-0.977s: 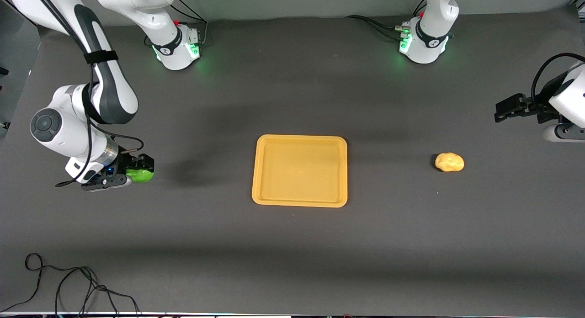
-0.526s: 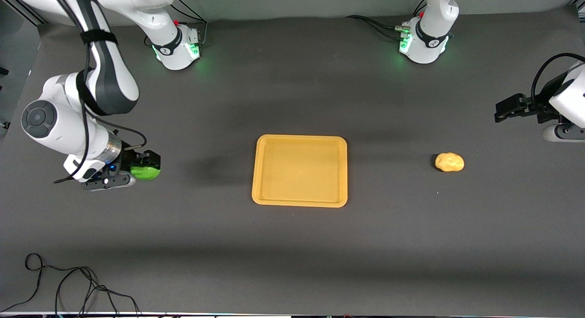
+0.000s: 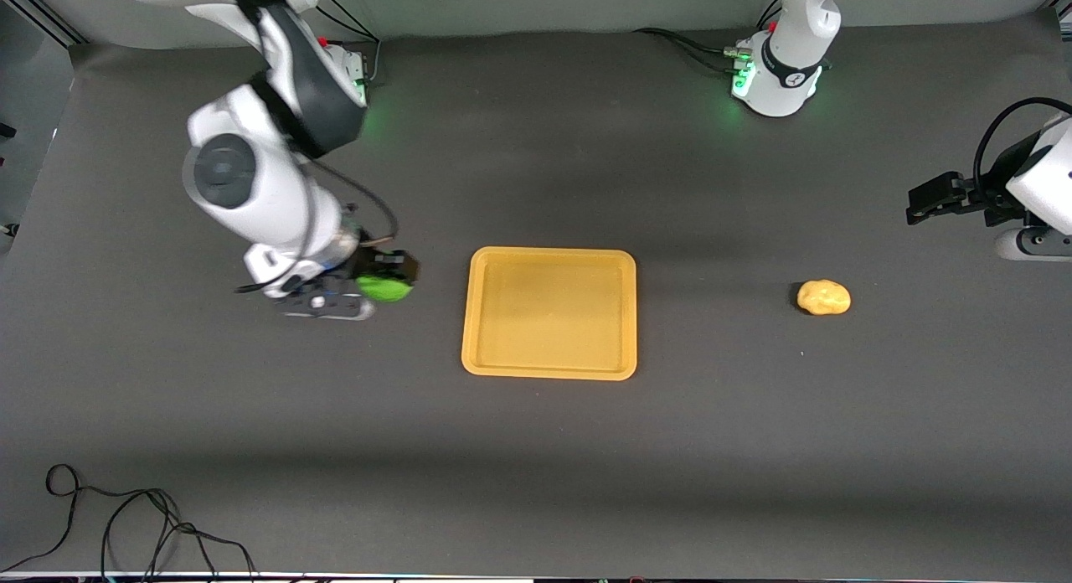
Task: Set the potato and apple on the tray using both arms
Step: 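Lift the apple with the right gripper and carry it over the tray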
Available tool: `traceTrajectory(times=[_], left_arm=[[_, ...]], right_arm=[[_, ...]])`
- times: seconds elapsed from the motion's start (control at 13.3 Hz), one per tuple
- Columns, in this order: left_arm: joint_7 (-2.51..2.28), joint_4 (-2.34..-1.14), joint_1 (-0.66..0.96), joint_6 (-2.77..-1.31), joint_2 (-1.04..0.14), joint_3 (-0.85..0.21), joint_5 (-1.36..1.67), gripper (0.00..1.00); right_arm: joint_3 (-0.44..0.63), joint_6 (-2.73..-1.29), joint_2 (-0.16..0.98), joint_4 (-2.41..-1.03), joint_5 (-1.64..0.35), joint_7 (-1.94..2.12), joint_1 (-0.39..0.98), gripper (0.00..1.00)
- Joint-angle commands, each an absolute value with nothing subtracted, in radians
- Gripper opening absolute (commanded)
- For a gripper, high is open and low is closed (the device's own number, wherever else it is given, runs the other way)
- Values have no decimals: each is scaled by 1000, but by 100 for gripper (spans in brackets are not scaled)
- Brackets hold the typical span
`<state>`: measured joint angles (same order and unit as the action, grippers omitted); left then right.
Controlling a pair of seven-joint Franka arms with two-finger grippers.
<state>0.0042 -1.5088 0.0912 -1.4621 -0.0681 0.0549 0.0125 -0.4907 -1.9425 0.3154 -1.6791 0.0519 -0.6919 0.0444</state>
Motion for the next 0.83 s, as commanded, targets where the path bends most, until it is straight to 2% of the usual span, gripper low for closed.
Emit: traceTrajectory(times=[0.0,0.23,0.75], left_arm=[[6,-1494,106,-1456,-72,67,11,100],[6,-1494,106,-1456,-74,67,12,100],[6,-1494,107,-1456,-74,67,14,100]], right_arm=[[-602,-1925,483,-1542,196,-915,64,43],[-615,-1928,601,-1491,320,-1038,141,43],[-612,-2117,797,-1493,507,-1225,239,44]])
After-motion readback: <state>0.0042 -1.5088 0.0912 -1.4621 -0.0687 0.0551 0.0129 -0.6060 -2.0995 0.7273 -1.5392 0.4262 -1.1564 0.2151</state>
